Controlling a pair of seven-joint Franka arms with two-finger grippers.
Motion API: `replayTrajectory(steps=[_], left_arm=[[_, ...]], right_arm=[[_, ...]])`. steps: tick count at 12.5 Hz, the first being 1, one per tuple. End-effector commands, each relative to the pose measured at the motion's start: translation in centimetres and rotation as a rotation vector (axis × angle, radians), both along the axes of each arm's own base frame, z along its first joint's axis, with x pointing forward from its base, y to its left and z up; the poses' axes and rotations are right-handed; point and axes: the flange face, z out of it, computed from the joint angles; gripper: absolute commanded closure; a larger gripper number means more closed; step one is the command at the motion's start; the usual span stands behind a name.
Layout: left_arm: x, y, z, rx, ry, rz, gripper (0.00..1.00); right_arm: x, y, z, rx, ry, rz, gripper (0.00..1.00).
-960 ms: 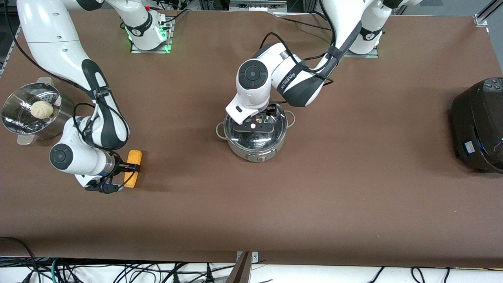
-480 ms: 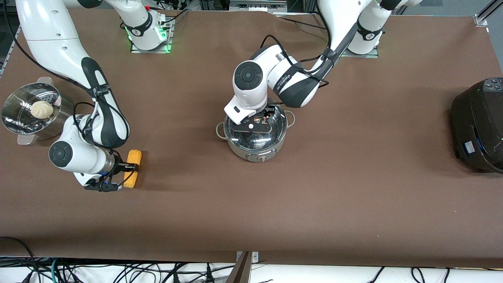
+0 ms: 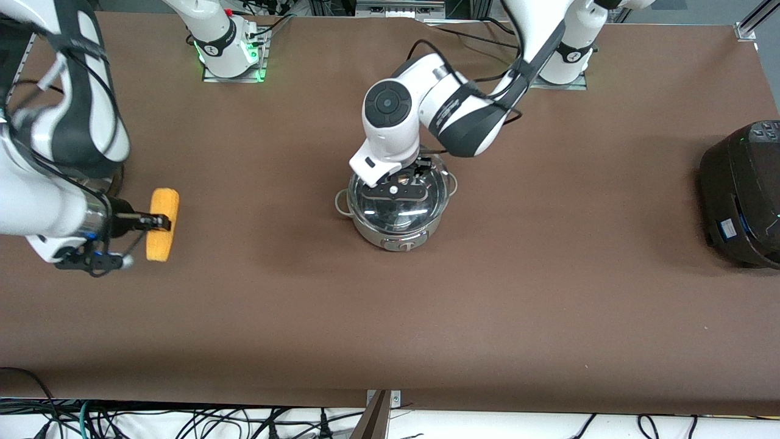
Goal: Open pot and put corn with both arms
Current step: 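Lift the lid aside with the left gripper while the right gripper carries corn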
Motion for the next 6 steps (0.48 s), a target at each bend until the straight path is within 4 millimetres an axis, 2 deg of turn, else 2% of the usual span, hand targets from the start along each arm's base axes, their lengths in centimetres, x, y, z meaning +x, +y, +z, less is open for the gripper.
replayTrajectory(steps=[1,2,3,4,5,6], left_arm=[[3.1,10.3,8.8,0.063,-0.003,0.101,1.00],[4.2,15.2,10.5,0.074,0.041,0.071,1.00],[4.7,18.6,10.7,0.085,0.108,0.042,1.00],[6.0,23.3,10.5,0.095,0.173,0.057,1.00],[7.0,26.6,9.1,0.095,0.213,0.051,1.00],[8.1,29.5,6.4,0.088,0.237,0.013,1.00]], right_arm=[[0.0,3.9,1.3,0.077,0.027,0.001,1.00],[-0.1,6.7,1.3,0.090,0.027,-0.019,1.00],[-0.7,10.9,1.6,0.091,0.021,-0.020,1.00],[-1.5,16.0,1.6,0.088,0.003,-0.032,1.00],[-2.4,20.9,1.6,0.085,-0.025,-0.054,1.00],[-3.6,26.1,0.4,0.081,-0.042,-0.082,1.00]])
